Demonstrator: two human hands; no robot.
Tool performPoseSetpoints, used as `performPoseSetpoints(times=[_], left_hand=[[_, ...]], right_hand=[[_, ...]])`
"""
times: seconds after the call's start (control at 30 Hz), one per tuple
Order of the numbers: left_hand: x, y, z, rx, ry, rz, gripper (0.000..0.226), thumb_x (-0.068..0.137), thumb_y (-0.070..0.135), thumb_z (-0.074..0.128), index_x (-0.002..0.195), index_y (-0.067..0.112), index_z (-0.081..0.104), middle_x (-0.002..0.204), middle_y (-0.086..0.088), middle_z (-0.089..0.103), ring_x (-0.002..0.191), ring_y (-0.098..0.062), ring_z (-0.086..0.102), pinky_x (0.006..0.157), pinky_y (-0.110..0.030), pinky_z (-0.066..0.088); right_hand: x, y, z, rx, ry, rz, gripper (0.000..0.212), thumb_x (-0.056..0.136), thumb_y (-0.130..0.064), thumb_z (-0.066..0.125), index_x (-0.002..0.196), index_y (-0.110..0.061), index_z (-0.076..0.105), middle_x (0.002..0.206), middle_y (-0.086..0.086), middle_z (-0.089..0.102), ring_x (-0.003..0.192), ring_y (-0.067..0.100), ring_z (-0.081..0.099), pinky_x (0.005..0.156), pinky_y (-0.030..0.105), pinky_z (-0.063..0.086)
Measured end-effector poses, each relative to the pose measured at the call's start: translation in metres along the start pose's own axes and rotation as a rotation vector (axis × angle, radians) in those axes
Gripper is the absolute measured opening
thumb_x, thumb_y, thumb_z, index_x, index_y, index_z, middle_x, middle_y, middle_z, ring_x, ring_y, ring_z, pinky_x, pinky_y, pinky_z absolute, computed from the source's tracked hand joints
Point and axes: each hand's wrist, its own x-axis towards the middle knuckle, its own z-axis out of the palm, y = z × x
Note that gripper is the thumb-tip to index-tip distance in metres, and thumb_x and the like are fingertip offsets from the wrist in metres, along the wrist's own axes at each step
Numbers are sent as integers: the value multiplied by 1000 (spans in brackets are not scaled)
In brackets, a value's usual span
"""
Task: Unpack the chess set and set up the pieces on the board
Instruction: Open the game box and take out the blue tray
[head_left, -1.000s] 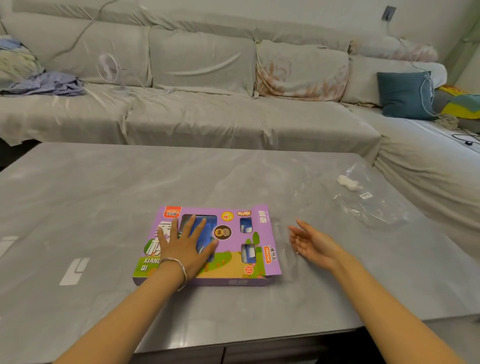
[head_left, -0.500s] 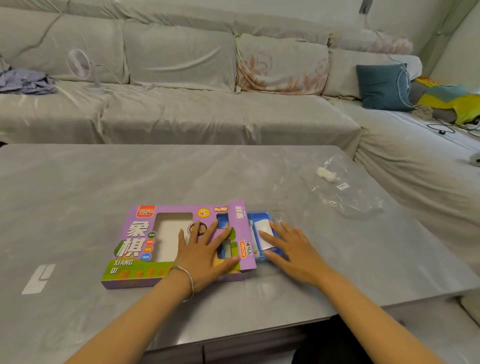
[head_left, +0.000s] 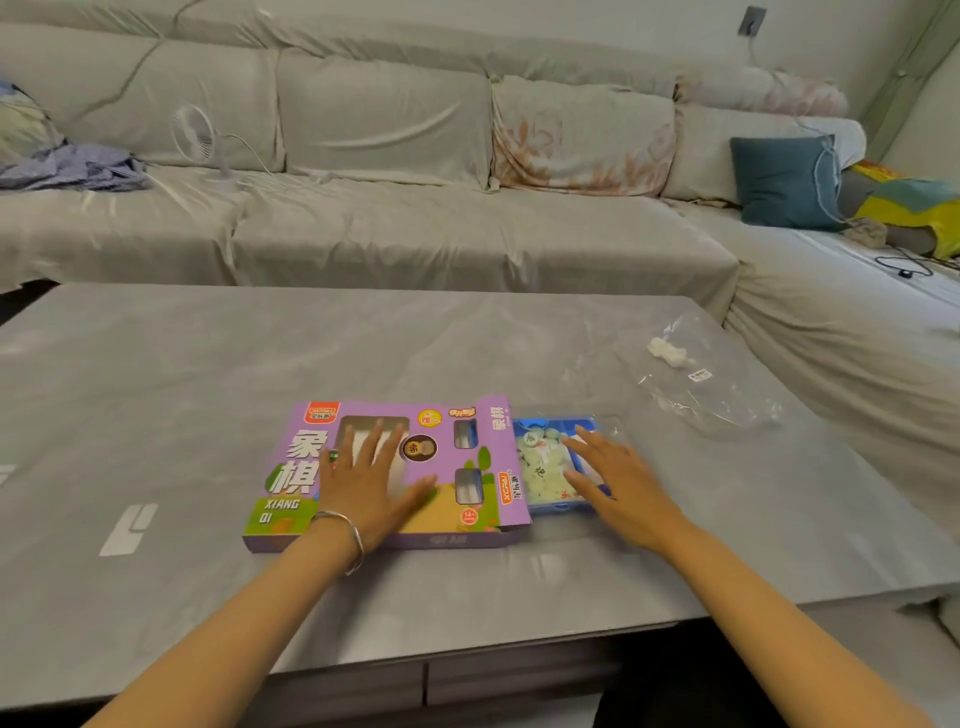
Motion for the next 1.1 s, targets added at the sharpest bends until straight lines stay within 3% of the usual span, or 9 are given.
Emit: performPoseSetpoints(times=[0.07, 0.13, 0.23, 0.33, 0.43, 0.63, 0.83, 1.0, 1.1], left_hand=[[0, -24, -7, -7, 50, -173, 103, 70, 83, 21, 148, 17, 7, 155, -5, 12, 141, -31, 12, 112, -48, 14], [1, -46, -16, -97, 105, -337, 100, 74, 77, 39, 140, 4, 22, 145, -15, 32, 131, -34, 32, 105, -46, 30], [-1, -62, -27, -251, 42, -417, 85, 73, 70, 52, 127, 5, 39, 127, -17, 50, 115, -36, 46, 94, -42, 41], [-7, -68, -38, -685, 62, -449, 70, 71, 48, 72, 121, 8, 44, 121, -14, 57, 103, -31, 54, 90, -35, 44], [-11, -79, -53, -947, 107, -377, 71, 81, 21, 70, 139, 10, 31, 137, -11, 46, 114, -26, 52, 84, -27, 43], [-9, -101, -75, -1103, 187, -384, 71, 79, 17, 71, 140, 16, 36, 139, -6, 46, 117, -23, 52, 82, -30, 47], [-3, -140, -104, -1238, 215, -482, 63, 77, 13, 73, 134, 12, 45, 133, -12, 52, 110, -29, 58, 86, -36, 49], [-7, -166, -116, -1430, 272, -581, 58, 78, 6, 70, 132, 10, 49, 128, -14, 56, 106, -34, 60, 84, -37, 49], [-11, -169, -114, -1483, 294, -632, 54, 80, 10, 69, 130, 10, 50, 115, -12, 62, 86, -27, 65, 71, -31, 54]], right_hand=[[4, -34, 12, 126, -41, -44, 56, 93, -51, 35, 145, -31, 27, 154, -11, 21, 143, 10, 17, 118, 36, 14], [12, -60, 27, 172, -77, -69, 58, 94, -49, 37, 147, -31, 23, 156, -7, 17, 144, 13, 14, 117, 34, 14], [22, -83, 47, 194, -104, -20, 66, 90, -58, 37, 148, -33, 15, 158, -4, 2, 145, 17, 7, 116, 37, 16], [25, -94, 56, 191, -75, -32, 72, 87, -62, 38, 148, -35, 12, 158, -3, -5, 145, 18, 6, 116, 38, 17], [25, -99, 55, 218, -39, -28, 69, 90, -55, 41, 148, -31, 13, 158, -4, -6, 145, 18, 9, 114, 34, 18], [32, -108, 53, 281, -29, 24, 79, 82, -63, 35, 148, -33, 5, 158, -6, -4, 145, 17, 7, 114, 34, 18], [39, -121, 61, 248, -67, -24, 73, 85, -64, 26, 148, -36, 1, 157, -6, 14, 141, 17, 23, 114, 41, 27], [43, -130, 73, 123, -108, -62, 62, 93, -56, 26, 148, -35, 7, 157, -8, 12, 144, 14, 12, 119, 38, 9], [43, -134, 73, 95, -116, -54, 61, 94, -56, 25, 149, -32, 9, 157, -8, 14, 145, 14, 11, 117, 36, 4]])
